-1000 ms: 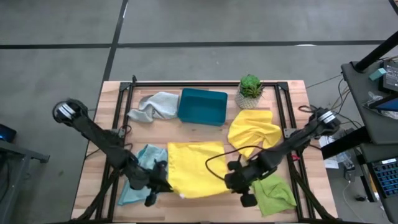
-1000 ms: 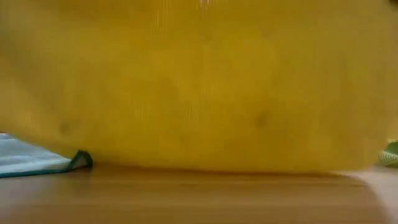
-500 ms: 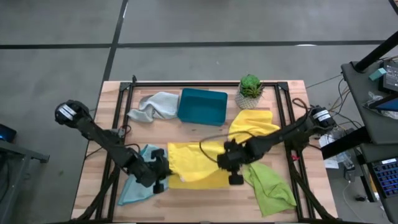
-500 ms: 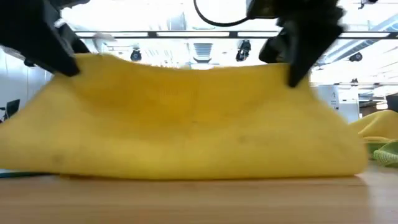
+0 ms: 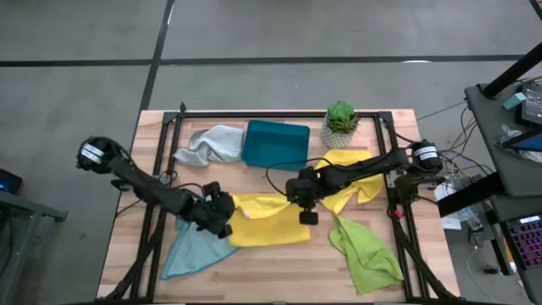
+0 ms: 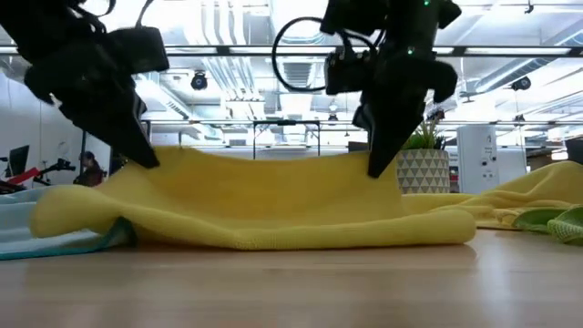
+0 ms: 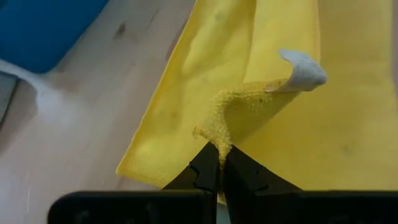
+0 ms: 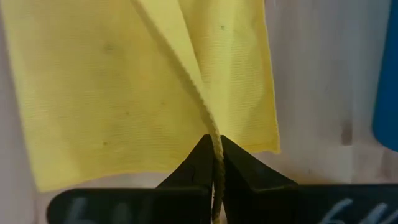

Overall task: Fold microfiber towels
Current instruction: Fold the left yellow microfiber cloth

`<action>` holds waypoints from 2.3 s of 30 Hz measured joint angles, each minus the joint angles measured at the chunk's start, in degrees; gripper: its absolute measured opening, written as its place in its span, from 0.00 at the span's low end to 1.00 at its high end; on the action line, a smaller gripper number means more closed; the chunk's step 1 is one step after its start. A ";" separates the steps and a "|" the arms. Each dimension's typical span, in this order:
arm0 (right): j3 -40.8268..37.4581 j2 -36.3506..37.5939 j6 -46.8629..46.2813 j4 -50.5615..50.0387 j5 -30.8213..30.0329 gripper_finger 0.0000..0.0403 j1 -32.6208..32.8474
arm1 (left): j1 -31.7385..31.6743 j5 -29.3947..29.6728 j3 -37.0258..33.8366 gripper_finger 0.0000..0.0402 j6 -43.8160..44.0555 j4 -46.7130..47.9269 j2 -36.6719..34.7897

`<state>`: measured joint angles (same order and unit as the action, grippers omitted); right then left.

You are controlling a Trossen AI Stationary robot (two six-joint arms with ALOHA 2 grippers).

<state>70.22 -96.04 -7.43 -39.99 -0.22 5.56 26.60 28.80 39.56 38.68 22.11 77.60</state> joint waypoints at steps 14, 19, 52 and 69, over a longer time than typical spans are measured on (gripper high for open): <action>0.00 -1.16 -1.95 0.24 -6.47 0.06 -0.74 | -0.29 3.01 -2.19 0.00 4.46 -0.59 0.92; 0.00 -0.94 -1.97 0.06 -6.45 0.13 -0.74 | -0.38 3.62 -2.19 0.00 4.44 -0.59 0.92; -8.09 6.79 -4.52 11.41 -7.30 0.21 4.26 | -3.24 7.34 -1.39 0.39 0.05 -2.96 -0.56; -26.37 3.64 -8.18 52.42 -9.24 0.16 4.92 | -3.24 5.32 -2.19 0.39 -6.08 -16.44 -0.39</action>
<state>43.85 -92.40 -15.60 12.43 -9.47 10.48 23.35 34.12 37.37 32.59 5.67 77.21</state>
